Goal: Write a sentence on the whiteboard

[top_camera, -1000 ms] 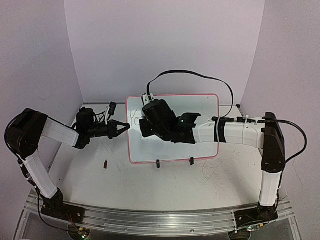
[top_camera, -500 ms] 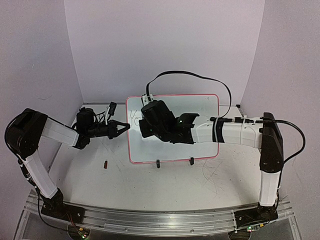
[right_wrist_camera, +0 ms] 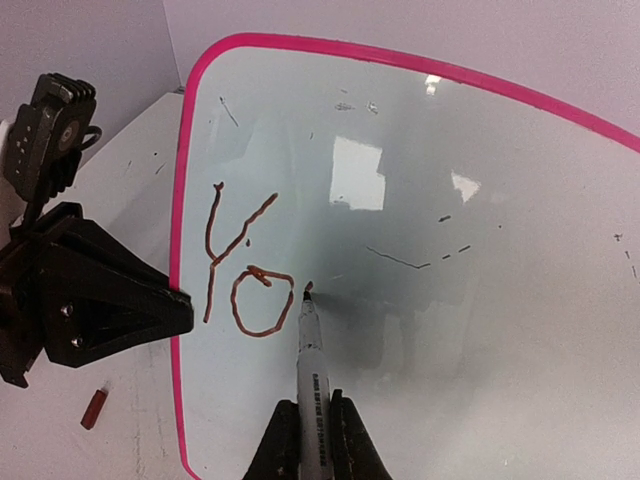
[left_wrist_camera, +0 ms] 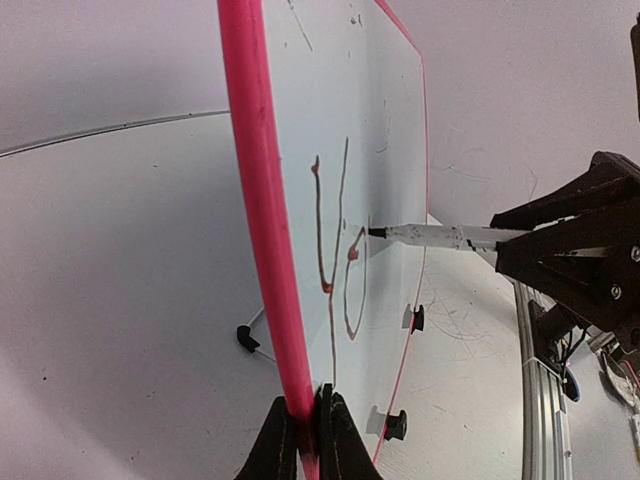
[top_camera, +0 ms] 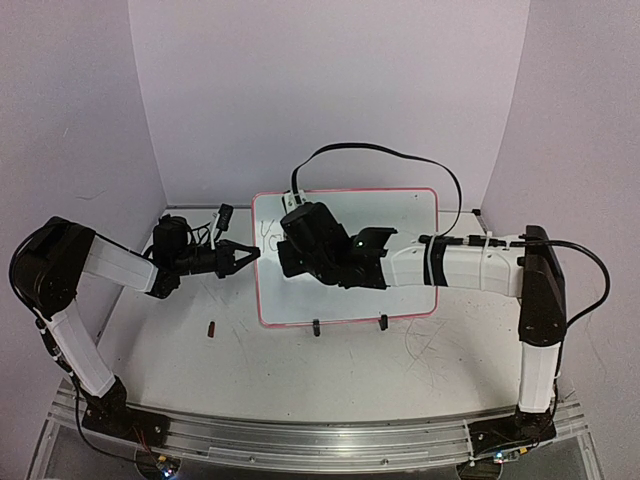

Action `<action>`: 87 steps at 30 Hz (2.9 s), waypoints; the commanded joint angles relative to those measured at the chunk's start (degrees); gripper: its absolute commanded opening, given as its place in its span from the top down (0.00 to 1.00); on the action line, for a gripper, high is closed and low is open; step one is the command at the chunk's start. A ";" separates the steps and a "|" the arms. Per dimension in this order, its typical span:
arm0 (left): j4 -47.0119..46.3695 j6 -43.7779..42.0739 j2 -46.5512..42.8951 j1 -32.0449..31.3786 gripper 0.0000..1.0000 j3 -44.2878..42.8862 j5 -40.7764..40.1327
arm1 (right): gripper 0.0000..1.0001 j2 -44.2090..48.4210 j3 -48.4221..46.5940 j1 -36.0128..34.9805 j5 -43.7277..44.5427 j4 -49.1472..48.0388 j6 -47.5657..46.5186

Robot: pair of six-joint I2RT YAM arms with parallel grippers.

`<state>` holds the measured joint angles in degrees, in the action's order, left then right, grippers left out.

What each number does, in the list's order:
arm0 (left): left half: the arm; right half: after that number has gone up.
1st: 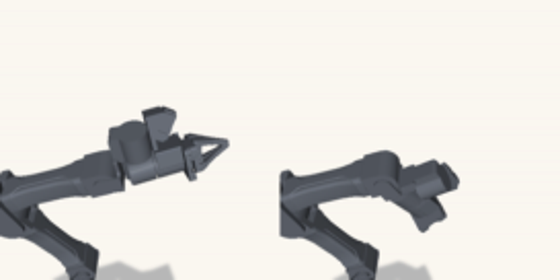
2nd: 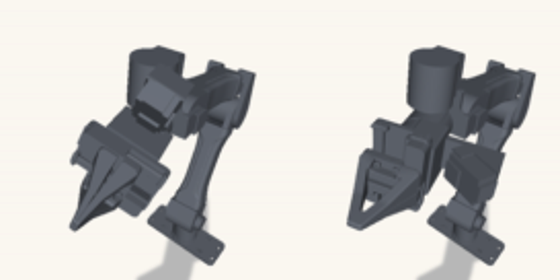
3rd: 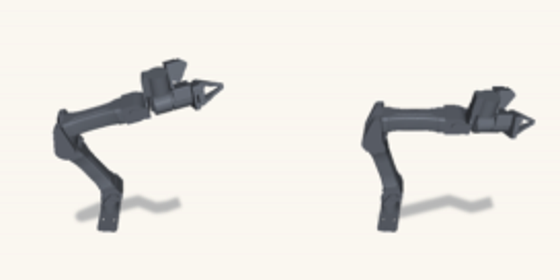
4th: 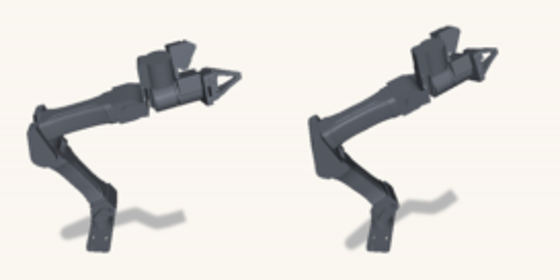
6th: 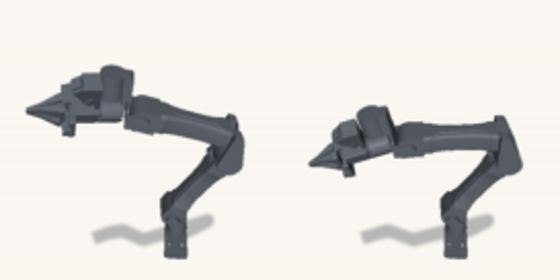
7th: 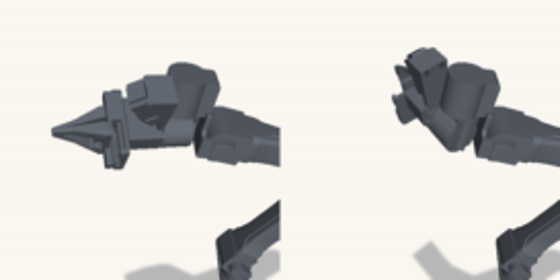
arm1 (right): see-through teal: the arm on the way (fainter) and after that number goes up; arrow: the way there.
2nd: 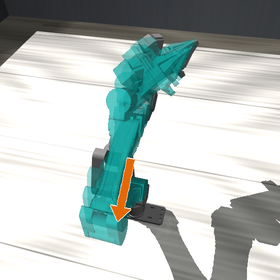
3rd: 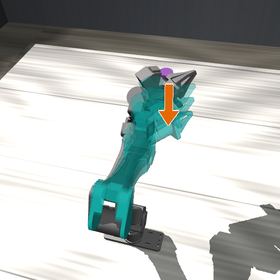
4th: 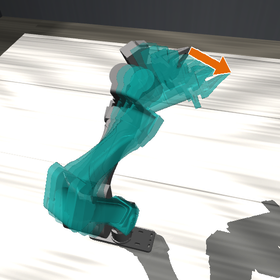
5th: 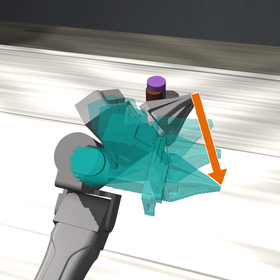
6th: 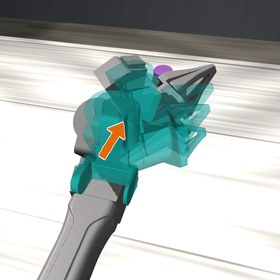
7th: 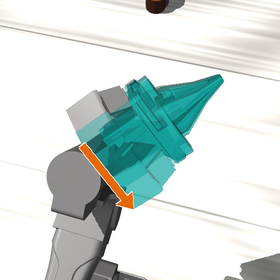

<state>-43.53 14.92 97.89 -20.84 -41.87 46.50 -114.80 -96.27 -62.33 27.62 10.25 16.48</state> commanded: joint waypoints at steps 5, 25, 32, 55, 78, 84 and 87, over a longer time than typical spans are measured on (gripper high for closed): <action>0.23 -4.02 -1.15 -0.69 1.00 -0.39 -1.85 | 1.00 -0.25 -0.96 0.14 0.63 0.67 1.62; 0.25 -4.11 -1.28 -0.69 1.00 -0.40 -1.94 | 1.00 0.61 1.20 0.08 -0.82 1.17 3.31; 0.32 -4.11 -1.21 -0.70 1.00 -0.39 -1.93 | 1.00 1.07 2.00 0.05 -1.01 1.17 3.74; 0.31 -3.95 -0.91 -0.69 1.00 -0.58 -1.68 | 1.00 3.60 4.10 -0.04 2.34 1.52 4.11; 0.30 -4.04 -1.25 -0.69 1.00 -0.30 -1.71 | 1.00 2.78 1.43 0.16 5.80 1.26 2.72; 0.37 -4.11 -1.30 -0.69 1.00 -0.23 -1.72 | 1.00 2.46 0.55 0.49 6.20 0.96 2.19; 0.35 -4.11 -1.32 -0.69 1.00 -0.26 -1.64 | 1.00 2.32 0.07 0.84 6.01 0.75 1.89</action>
<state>-43.48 14.92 97.89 -20.84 -41.87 46.28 -113.75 -93.54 -62.93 30.87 11.02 19.30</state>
